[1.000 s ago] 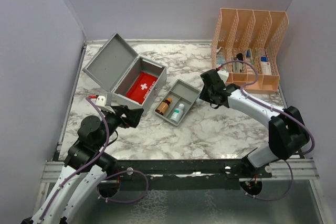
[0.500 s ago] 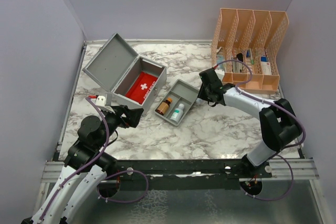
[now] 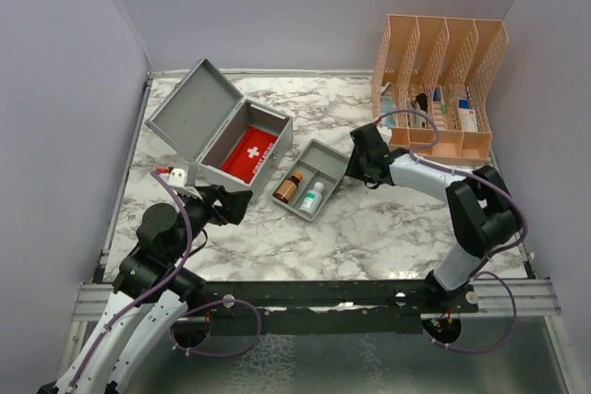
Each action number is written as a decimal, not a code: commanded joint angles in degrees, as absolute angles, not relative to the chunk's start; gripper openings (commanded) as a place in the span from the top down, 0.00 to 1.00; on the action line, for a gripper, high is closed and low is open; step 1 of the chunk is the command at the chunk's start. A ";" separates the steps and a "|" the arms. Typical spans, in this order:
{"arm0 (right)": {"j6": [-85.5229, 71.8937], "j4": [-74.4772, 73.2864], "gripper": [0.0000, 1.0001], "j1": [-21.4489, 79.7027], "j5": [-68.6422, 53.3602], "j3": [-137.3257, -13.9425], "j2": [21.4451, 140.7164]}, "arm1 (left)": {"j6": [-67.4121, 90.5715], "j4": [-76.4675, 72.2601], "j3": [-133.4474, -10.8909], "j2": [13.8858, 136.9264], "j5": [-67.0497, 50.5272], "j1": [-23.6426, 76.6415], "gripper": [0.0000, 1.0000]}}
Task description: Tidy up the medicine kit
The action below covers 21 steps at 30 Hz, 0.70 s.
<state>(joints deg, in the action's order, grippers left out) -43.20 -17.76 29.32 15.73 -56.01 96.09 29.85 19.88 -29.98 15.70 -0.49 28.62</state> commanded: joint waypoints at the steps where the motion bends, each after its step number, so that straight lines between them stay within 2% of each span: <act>1: -42.74 -15.31 0.59 28.33 12.59 -54.82 98.34 | 29.82 19.83 -30.25 16.17 0.30 28.74 0.12; 5: -43.25 -15.07 0.62 27.78 12.12 -54.10 97.85 | 29.76 19.82 -30.30 16.25 0.45 28.74 0.12; 10: -42.76 -14.77 0.75 27.25 11.93 -53.36 95.87 | 29.62 19.75 -30.31 16.43 0.48 28.73 0.12; 14: -40.16 -15.21 0.81 27.25 13.28 -53.18 92.43 | 29.63 19.69 -30.27 16.35 0.51 28.75 0.12; 18: -33.55 -15.00 0.83 27.24 13.55 -53.81 88.68 | 29.64 19.57 -30.27 16.49 0.39 28.74 0.12; 21: -24.73 -12.47 0.82 27.25 9.25 -54.32 86.95 | 29.66 19.32 -30.17 16.65 0.11 28.74 0.12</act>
